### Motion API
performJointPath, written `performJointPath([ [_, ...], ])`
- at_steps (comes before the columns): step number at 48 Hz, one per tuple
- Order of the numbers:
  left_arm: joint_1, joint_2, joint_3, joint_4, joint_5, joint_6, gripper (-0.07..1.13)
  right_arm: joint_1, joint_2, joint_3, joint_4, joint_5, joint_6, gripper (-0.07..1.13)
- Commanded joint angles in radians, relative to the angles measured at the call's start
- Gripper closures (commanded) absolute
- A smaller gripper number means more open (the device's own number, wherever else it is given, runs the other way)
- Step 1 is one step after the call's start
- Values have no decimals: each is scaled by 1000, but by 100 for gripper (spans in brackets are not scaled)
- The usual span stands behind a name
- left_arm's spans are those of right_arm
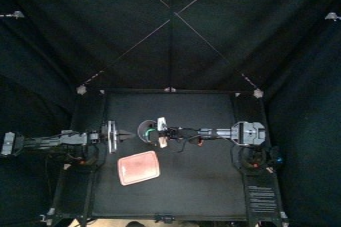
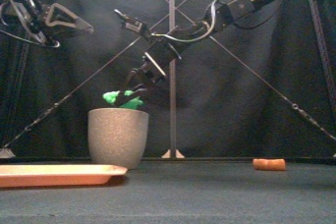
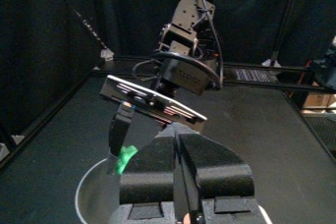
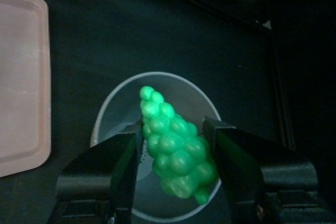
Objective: Pick the green grapes then place it in the grey bowl
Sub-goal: Drop green grapes in the grey bowl and return to neutral
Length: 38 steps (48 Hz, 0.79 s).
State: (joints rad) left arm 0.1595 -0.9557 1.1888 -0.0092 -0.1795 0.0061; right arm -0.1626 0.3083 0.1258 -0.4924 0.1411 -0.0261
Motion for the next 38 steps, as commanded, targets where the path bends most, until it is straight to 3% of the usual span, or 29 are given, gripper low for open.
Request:
performJointPath([
  [1, 8, 5, -18, 0, -12, -2, 67, 2, -25, -26, 3, 2, 3, 21],
  [8, 8, 5, -20, 0, -11, -2, 67, -5, -20, -28, 5, 0, 5, 13],
  [23, 8, 5, -20, 0, -11, -3, 67, -6, -28, -34, 0, 2, 9, 12],
  [38, 2, 5, -15, -2, -11, -3, 67, 2, -183, 48, -2, -14, 12, 12],
])
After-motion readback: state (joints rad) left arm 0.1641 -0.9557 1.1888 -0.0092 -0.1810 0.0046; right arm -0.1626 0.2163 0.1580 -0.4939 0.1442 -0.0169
